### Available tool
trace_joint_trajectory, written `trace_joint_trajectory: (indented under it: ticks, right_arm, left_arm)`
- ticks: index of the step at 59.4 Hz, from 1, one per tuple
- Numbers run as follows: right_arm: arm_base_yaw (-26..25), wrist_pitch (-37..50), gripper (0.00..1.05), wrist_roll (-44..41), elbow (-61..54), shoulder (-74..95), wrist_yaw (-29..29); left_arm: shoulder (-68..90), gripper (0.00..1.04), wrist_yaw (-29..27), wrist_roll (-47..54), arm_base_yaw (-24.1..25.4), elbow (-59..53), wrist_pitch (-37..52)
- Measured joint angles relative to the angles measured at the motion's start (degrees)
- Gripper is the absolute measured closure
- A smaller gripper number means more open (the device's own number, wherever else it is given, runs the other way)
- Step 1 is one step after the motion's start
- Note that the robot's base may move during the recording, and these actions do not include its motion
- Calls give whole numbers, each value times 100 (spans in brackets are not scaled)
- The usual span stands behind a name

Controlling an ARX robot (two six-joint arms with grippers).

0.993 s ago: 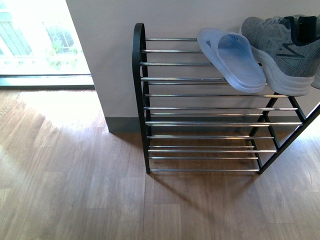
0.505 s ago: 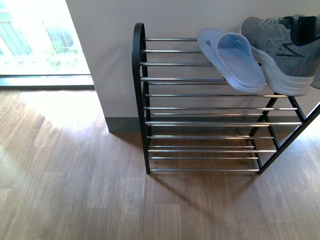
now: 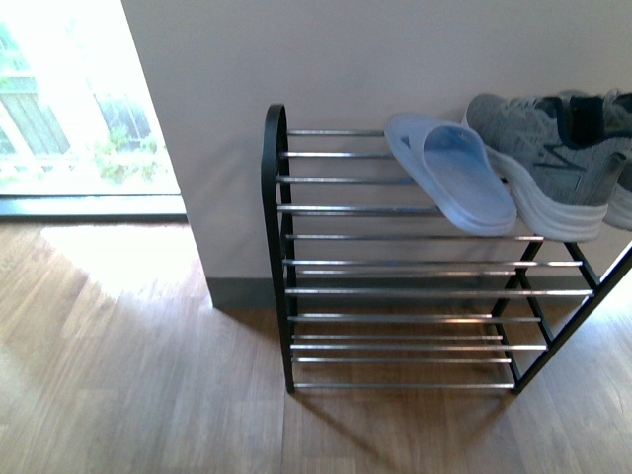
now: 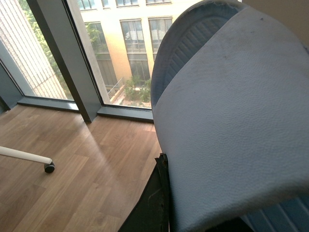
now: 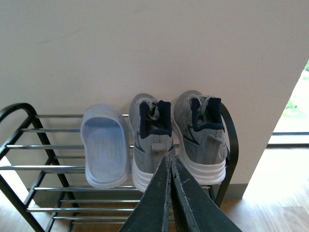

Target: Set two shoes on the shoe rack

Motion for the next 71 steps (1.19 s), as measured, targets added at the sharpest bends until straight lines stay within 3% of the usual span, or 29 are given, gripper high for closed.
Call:
trace_joint_trajectory:
  ticks: [19, 71]
  right_arm:
    - [0, -601, 103, 2, -511, -1034, -11]
    - [0, -3862, 103, 2, -717, -4688, -13]
  left_arm:
    - [0, 103, -2, 0, 0, 0, 0]
    - [0, 103, -4, 0, 0, 0, 0]
